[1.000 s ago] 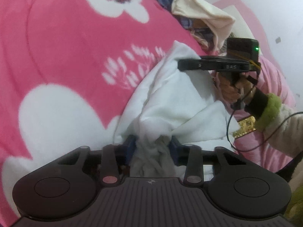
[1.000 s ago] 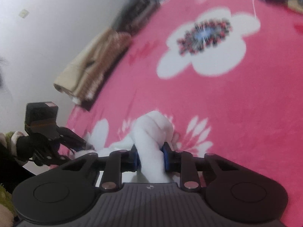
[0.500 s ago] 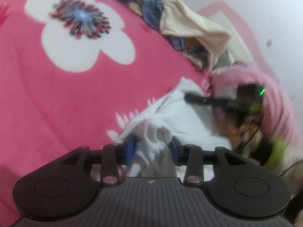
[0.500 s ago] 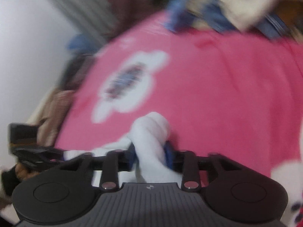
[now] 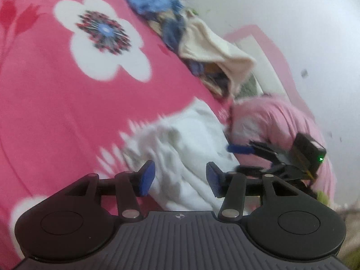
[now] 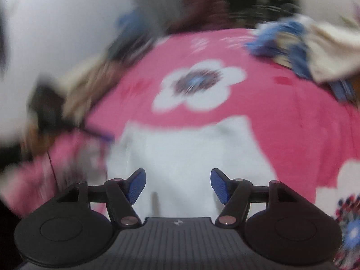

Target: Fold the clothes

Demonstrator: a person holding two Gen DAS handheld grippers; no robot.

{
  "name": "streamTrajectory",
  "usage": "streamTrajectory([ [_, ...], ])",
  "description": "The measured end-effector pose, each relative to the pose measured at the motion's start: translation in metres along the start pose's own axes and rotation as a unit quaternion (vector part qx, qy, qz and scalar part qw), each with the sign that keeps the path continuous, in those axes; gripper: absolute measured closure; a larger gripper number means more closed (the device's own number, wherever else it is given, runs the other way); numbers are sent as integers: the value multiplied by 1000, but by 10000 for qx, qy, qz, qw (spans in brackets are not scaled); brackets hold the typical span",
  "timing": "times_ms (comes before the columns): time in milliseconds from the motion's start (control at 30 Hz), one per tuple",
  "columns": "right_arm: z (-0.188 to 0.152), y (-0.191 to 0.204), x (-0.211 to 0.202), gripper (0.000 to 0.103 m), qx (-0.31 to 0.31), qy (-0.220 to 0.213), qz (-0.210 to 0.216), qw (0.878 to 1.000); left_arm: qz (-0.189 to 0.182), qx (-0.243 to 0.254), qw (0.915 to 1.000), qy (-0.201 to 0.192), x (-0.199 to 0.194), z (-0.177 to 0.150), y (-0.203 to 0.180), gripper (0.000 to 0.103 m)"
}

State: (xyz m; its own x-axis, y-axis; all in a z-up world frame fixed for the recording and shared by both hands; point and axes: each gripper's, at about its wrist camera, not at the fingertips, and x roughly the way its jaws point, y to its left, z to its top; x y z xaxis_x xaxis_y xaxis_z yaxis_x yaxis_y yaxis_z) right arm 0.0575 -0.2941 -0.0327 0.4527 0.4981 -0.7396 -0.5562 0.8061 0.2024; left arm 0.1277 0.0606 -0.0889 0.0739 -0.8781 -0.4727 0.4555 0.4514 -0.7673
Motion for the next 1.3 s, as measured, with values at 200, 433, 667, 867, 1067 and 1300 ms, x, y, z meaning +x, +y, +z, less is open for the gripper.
streamTrajectory([
  [200, -8, -7, 9, 41, -271, 399, -492, 9976, 71, 675, 9961, 568, 18, -25, -28, 53],
  [433, -26, -36, -7, 45, 557, 874, -81, 9946, 18, 1109, 9898, 896, 27, -44, -49, 53],
  [667, -37, -8, -54, 46, 659, -24, -325, 9973, 154, 1276, 9847, 1176, 43, -59, -59, 53],
  [867, -66, 58, -60, 47, -251, 284, 66, 9993, 121, 1396, 9818, 1278, 52, -73, -64, 54],
  [1067, -92, 68, -40, 80, -610, 685, -736, 9931, 137, 1470, 9800, 1335, 57, -78, -71, 55],
  [1300, -87, 62, -60, 87, -451, 356, -639, 9963, 134, 1452, 9804, 1323, 53, -80, -69, 55],
])
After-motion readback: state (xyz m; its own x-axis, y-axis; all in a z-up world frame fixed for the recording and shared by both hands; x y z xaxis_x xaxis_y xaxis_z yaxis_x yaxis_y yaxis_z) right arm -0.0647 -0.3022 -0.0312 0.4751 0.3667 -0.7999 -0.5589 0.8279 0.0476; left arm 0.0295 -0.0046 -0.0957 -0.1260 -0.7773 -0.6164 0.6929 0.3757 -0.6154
